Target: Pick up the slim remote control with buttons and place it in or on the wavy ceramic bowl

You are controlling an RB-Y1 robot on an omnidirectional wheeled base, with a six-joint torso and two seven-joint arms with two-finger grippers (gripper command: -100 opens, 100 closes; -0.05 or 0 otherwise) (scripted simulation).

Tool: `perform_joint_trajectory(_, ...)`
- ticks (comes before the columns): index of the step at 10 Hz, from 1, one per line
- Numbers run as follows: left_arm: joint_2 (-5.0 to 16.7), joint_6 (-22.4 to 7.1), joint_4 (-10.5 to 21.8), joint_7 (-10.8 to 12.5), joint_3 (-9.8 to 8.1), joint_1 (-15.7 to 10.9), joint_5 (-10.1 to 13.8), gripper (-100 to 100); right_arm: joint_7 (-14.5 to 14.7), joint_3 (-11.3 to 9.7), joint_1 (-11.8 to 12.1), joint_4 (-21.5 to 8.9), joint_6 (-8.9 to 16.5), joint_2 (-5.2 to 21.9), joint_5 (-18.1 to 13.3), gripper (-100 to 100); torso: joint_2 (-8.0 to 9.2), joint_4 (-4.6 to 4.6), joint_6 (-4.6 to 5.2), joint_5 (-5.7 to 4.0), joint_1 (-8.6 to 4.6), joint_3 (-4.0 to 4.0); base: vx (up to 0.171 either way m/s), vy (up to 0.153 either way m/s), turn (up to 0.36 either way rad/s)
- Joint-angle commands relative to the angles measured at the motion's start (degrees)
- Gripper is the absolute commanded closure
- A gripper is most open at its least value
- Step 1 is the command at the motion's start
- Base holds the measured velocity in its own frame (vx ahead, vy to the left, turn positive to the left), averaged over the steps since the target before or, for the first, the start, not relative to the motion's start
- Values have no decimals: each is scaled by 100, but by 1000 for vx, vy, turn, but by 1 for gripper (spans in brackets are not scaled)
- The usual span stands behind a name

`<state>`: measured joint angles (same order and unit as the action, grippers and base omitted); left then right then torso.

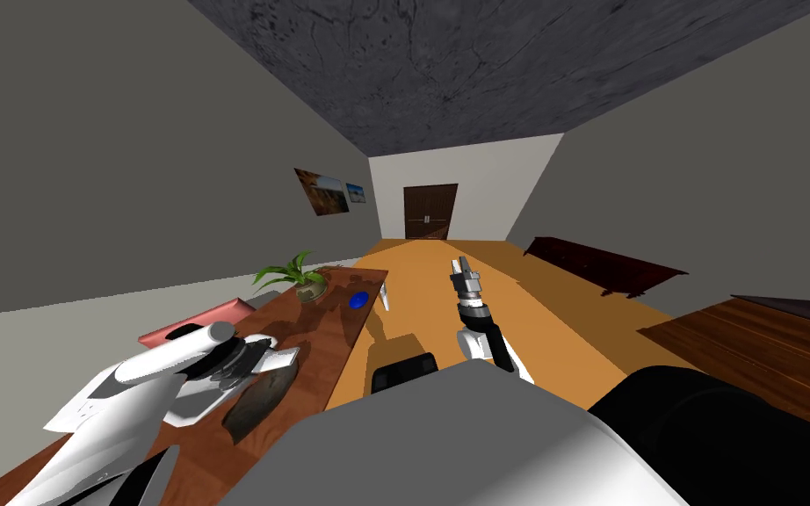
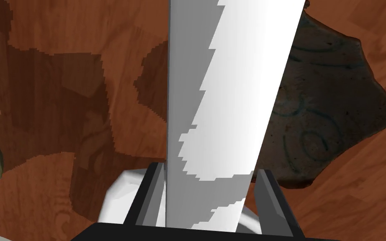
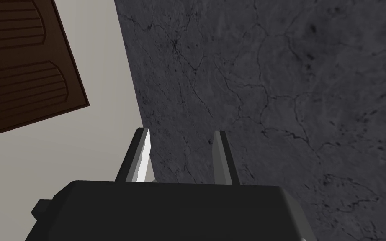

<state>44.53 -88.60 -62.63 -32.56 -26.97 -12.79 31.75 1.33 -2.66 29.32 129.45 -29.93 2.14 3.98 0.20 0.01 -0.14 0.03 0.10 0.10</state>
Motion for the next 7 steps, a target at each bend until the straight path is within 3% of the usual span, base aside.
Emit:
perform_joint_trajectory(1,-5,-168,106,-214,-17,57,39,100,0,0,0,0,0,0,0,0,0,0,0,0,0,0,-36,42,-76)
perform_joint_trajectory(7,-62,-473,180,-758,40,59,33,100,0,0,0,0,0,0,0,0,-3,2,23,-7,-5,-1,-43,38,-27)
